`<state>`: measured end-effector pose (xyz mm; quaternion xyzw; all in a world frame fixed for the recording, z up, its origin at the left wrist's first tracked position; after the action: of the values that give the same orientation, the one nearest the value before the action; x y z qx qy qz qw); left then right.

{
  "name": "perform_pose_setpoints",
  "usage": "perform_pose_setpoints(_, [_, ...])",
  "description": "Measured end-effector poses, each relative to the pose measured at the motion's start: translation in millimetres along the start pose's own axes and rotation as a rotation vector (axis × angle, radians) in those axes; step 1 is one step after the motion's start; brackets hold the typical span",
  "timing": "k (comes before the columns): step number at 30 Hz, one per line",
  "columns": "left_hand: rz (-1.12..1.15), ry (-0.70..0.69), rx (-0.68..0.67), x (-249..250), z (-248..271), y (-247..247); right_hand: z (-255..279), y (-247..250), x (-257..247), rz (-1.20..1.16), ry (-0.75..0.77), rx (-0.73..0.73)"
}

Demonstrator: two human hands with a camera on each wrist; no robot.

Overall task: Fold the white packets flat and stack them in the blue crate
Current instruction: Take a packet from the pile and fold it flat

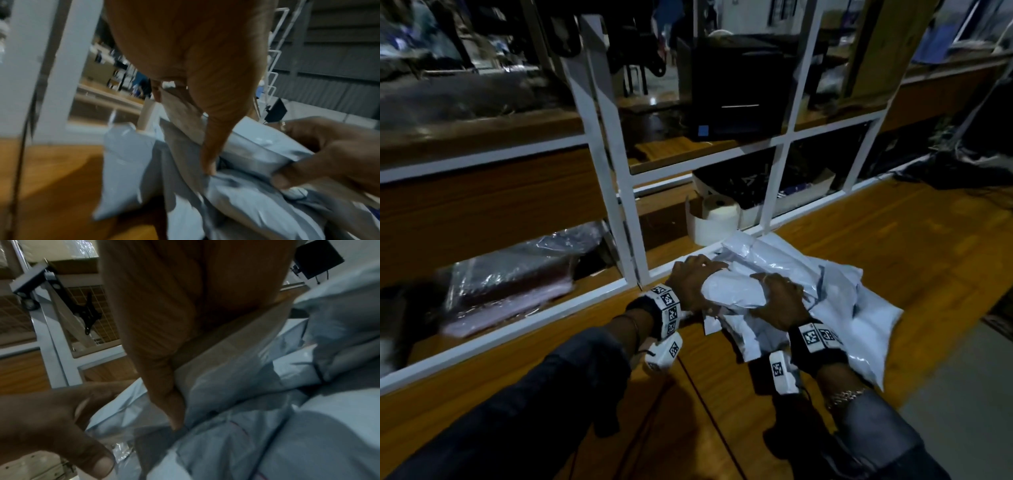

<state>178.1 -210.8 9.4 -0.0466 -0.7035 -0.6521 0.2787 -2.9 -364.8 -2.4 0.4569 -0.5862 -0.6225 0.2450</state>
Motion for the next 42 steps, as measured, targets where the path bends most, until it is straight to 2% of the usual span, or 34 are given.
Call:
perform_pose_setpoints(2, [0.049,-0.01,-0.008,2,14,21,1,6,-8,-0.041,0.035,0.001])
perform_pose_setpoints(4, [0.092,-0.034,-0.023,-3,37,38,3,6,-22,-0.096,0.093,-0.059])
perform_pose_setpoints(6, [0.129,0.002,-0.058,-12,68,56,8,2,-47,-0.132,0.151,-0.116])
perform_pose_setpoints(8, [0.15,0.061,-0.129,-21,105,72,20,-2,-80,-0.182,0.188,-0.11])
perform_pose_setpoints(10, [0.154,0.147,-0.145,-31,148,78,34,-4,-116,-0.283,0.22,-0.114])
perform_pose_setpoints(14, [0.316,0.327,-0.045,-63,249,73,70,-15,-181,-0.308,0.341,-0.284])
perform_pose_setpoints(17, [0.36,0.336,-0.062,-66,329,68,103,-31,-230,-0.333,0.418,-0.342])
perform_pose_setpoints(19, [0.43,0.365,-0.01,-62,381,64,130,-42,-263,-0.334,0.479,-0.367])
perform_pose_setpoints(23, [0.401,0.398,0.064,-60,471,49,181,-72,-313,-0.321,0.588,-0.367])
perform_pose_setpoints(27, [0.413,0.342,0.176,-57,543,20,228,-112,-346,-0.221,0.572,-0.358])
perform_pose_setpoints(31, [0.488,0.317,0.267,-51,577,-14,264,-139,-359,0.02,0.548,-0.362])
perform_pose_setpoints(36, [0.175,0.426,0.342,-67,597,-69,296,-140,-364,0.055,0.502,-0.318])
perform_pose_setpoints(42, [0.185,0.498,0.329,-59,594,-83,297,-135,-359,0.117,0.489,-0.308])
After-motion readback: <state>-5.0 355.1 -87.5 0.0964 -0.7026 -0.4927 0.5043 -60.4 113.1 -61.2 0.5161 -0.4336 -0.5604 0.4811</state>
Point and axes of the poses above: each hand's wrist, its own z-axis away from the middle knuckle, its own y-axis out of the back of the hand, x = y × z, the point moved 1 cm from there along -z, towards the middle knuckle, and after that the axes turned 12 degrees about z, right-handed, at the moved point
